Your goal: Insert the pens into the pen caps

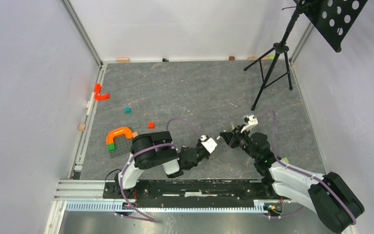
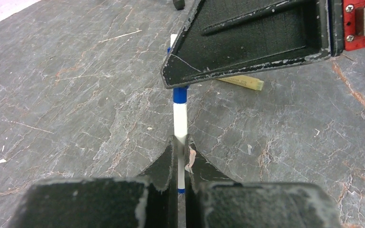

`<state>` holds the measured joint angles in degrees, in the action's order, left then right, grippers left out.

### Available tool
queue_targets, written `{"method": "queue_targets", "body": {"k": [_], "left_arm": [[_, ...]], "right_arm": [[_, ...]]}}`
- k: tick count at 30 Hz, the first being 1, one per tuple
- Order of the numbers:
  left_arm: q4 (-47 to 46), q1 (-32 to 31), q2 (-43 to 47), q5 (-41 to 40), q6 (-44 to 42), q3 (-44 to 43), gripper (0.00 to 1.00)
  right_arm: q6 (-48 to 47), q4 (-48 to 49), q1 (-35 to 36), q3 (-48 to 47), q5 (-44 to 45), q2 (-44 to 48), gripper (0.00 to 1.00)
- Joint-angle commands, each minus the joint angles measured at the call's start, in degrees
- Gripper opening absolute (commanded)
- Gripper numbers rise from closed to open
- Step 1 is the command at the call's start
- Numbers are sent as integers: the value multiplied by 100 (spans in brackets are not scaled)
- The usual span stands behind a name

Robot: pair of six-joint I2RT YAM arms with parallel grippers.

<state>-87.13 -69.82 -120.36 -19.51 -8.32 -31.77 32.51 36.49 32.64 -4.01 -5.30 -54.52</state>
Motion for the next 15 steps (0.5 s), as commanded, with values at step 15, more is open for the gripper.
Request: {"method": "queue_targets", "body": {"k": [15], "left_arm": [[-199,21,38,523,212,-223,2]], "right_arm": [[315,-2963,757,-144,163,683,0]]}}
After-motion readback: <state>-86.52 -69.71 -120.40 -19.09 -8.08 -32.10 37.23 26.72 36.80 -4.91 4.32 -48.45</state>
